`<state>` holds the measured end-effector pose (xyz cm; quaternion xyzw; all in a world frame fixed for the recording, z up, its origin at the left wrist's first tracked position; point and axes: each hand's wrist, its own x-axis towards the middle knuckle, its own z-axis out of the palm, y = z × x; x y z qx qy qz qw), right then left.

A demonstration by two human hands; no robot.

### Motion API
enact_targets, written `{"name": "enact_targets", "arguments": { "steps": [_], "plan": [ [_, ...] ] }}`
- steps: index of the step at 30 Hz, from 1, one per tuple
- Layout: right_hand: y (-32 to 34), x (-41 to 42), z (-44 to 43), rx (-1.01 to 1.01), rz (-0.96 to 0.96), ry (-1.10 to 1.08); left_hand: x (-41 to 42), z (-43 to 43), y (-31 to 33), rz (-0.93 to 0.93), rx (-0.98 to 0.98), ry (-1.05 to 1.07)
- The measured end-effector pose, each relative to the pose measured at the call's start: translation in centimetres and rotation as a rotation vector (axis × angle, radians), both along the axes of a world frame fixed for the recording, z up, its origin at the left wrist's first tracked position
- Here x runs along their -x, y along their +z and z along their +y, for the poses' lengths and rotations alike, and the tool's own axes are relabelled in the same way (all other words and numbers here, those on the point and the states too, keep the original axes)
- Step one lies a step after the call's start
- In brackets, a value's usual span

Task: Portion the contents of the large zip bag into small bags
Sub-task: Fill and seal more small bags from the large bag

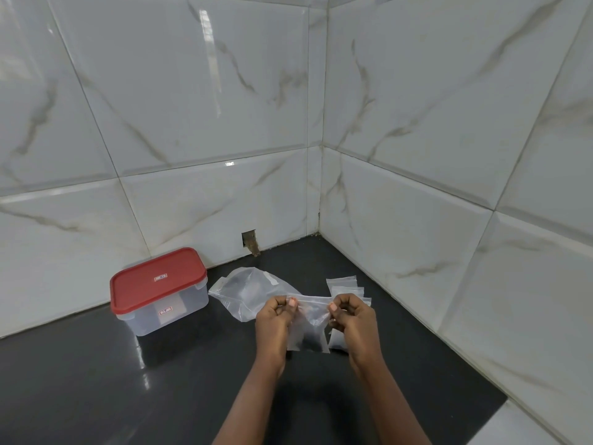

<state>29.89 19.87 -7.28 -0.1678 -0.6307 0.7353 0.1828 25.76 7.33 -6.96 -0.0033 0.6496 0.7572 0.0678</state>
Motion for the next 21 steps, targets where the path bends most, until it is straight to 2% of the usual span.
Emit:
{"name": "enact_targets", "arguments": {
  "steps": [6, 10, 14, 17, 21],
  "plan": [
    [-0.6, 0.6, -0.8, -0.096, -0.062, -0.111, 0.7, 1.2, -0.4, 0.095, 0.249, 0.076],
    [-0.4, 0.5, -0.9, -0.098, -0.065, -0.071, 0.5, 1.9, -0.3, 0.082, 0.190, 0.067],
    [-0.6, 0.8, -0.8, -0.215, -0.118, -0.059, 0.0, 2.4, -0.6, 0.068, 0.120, 0.012],
    [-0.5, 0.6, -0.9, -0.214, -0.146, -0.132, -0.1, 2.7, -1.0, 0.098, 0.204, -0.028],
    [-0.5, 0.6, -1.1, -0.239, -0.144, -0.138, 0.3, 2.9, -1.0, 0.137, 0.328, 0.027]
  ]
}}
